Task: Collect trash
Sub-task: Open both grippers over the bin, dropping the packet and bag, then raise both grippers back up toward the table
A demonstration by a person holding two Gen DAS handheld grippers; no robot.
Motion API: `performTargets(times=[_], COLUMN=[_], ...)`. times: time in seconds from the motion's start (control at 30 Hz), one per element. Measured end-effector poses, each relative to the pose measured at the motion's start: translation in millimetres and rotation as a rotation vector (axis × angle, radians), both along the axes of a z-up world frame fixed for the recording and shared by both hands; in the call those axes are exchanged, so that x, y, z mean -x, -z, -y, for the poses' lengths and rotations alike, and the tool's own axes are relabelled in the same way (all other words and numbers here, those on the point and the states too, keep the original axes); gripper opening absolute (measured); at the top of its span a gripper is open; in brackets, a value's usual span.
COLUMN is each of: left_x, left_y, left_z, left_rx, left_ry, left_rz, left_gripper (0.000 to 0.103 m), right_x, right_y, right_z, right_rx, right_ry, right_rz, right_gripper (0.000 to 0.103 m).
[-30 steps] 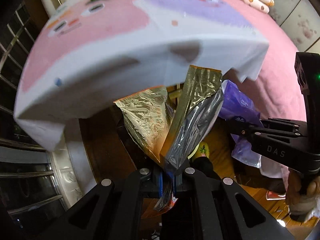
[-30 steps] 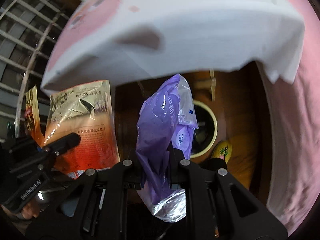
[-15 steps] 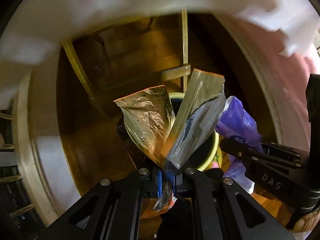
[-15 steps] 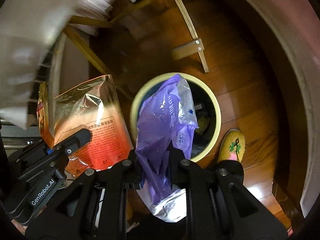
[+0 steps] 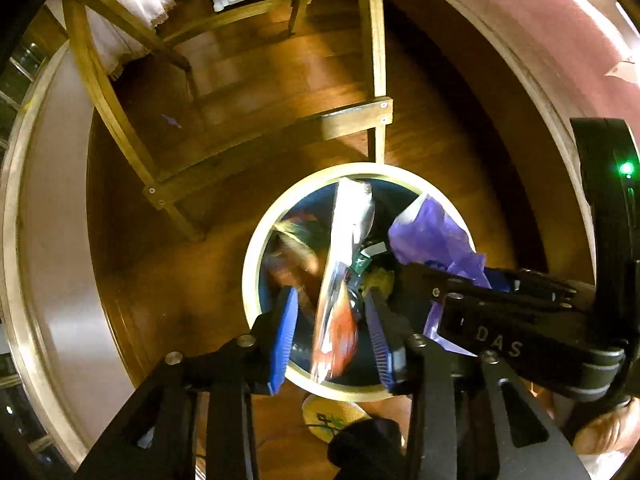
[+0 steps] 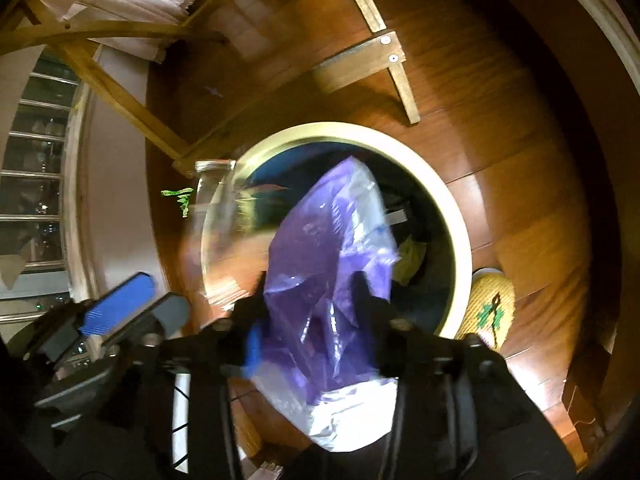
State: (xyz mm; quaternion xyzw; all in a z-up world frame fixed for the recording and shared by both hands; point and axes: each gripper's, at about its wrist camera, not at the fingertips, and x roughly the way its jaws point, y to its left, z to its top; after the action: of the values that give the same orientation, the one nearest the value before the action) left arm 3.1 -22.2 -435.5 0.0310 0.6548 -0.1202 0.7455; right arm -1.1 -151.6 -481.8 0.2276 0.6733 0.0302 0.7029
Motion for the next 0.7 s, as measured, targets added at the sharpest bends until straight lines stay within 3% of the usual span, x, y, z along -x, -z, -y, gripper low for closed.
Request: performTargets(times=[0.03, 0.1, 0.17, 0.4, 0.57, 0.7], left_x=[-1.9, -9.1, -17.1, -27.7, -22.6, -10.4], left_y=[3.1, 8.0, 12.2, -2.3, -38.1, -91.7], left_z=[-2.2, -7.1, -8.3, -18.4, -26.3, -34.7], left_rx=[0.000, -0.010, -0.014, -0.022, -0.026, -0.013], left_ry=[-0.006, -0.027, -0.042, -0.081, -0.096, -0.116], left_rz=[-0.010, -0.015, -0.009, 0.012, 0.041, 0.070], left_gripper=[0.048, 0.073, 0.080, 0.082, 0.082, 0.082], right_x=[-0.4, -1.9, -2.7, -4.5, -2.5, -0.3], right_y=[4.9, 10.6, 12.4, -5.0, -32.5, -77.8], right_z=[1.7, 3.6, 4.8, -0.9, -6.1, -10.5], right_rx=[-0.001, -0.011, -0.003, 0.035, 0.051, 0.055], right_ry=[0.002, 0.007, 0.000, -0.034, -0.050, -0.066], right_rz=[-0.006, -0.016, -0.012, 0.011, 0.021, 0.049], right_gripper=[0.049, 0.051, 0.052, 0.053, 0.053, 0.053])
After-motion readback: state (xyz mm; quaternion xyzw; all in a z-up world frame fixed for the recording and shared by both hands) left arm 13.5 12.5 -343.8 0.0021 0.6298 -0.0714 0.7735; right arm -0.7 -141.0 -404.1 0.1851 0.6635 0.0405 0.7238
